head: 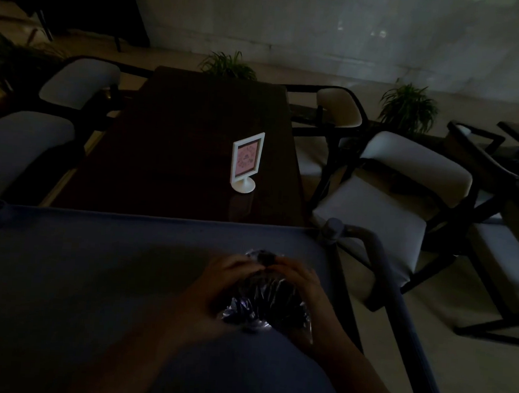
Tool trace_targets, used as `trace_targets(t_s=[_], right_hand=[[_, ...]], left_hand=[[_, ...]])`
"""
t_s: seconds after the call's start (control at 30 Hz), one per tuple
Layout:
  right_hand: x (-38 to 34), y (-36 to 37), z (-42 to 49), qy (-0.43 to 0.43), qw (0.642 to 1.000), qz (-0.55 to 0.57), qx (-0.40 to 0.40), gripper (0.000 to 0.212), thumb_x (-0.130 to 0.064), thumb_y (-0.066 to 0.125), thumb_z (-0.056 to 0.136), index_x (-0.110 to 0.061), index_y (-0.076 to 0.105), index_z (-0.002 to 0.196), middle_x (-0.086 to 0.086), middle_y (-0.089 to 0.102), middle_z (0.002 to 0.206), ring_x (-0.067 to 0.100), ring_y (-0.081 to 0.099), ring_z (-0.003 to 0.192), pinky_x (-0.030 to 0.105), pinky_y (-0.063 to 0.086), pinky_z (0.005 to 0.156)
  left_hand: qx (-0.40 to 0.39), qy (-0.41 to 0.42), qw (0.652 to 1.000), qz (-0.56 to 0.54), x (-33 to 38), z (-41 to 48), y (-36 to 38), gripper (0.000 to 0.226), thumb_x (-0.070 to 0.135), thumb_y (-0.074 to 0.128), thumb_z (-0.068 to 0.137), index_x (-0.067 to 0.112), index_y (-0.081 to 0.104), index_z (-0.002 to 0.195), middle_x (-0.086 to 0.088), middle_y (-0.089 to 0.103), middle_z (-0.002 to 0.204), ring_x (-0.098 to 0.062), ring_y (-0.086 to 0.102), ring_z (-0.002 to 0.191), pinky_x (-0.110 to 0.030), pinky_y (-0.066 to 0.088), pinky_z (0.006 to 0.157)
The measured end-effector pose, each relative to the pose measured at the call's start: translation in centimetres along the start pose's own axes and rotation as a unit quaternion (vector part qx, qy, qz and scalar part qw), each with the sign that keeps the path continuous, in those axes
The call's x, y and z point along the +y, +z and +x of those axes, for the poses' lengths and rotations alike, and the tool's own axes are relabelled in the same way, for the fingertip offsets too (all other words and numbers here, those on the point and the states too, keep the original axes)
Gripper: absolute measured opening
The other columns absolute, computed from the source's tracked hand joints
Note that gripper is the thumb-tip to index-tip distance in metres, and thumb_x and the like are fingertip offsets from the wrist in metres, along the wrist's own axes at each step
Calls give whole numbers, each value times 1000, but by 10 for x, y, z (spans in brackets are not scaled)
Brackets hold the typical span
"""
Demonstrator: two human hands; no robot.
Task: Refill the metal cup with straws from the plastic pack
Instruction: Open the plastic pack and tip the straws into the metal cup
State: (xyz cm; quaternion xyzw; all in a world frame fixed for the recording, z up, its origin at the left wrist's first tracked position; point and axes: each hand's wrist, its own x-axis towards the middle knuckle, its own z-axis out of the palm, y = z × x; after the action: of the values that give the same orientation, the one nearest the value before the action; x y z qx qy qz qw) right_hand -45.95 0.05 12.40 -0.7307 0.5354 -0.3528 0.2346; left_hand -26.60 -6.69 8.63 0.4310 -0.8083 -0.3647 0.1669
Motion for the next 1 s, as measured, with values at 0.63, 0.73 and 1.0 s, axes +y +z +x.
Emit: trace_targets(t_s=[0.63, 0.73, 1.0], right_hand=[[21, -4, 20, 178, 970, 154, 60, 63, -3, 79, 76, -15, 51, 132, -3, 59, 121, -13, 58, 103, 7, 48, 79], [23, -9, 13, 194, 965, 158, 76, 62, -11, 77, 79, -19, 51, 135, -7, 58, 124, -3, 55, 115, 14, 49, 86], [27, -18, 4, 191, 965, 64, 167, 14, -10, 77, 80, -18, 69, 88, 0, 71, 93, 11, 69, 83, 11, 52, 71]], left_hand=[[128, -48, 940, -312, 18, -4, -26, 51, 21, 77, 77, 34, 58, 123, 7, 65, 124, -3, 61, 113, -22, 53, 90], [176, -25, 938, -299, 22, -4, -28, 30, 9, 71, 84, 25, 68, 108, 3, 73, 108, -7, 68, 102, -18, 52, 83], [217, -41, 955, -200, 25, -4, -36, 7, 15, 67, 87, 17, 70, 93, 3, 72, 92, -6, 67, 88, -23, 53, 78]])
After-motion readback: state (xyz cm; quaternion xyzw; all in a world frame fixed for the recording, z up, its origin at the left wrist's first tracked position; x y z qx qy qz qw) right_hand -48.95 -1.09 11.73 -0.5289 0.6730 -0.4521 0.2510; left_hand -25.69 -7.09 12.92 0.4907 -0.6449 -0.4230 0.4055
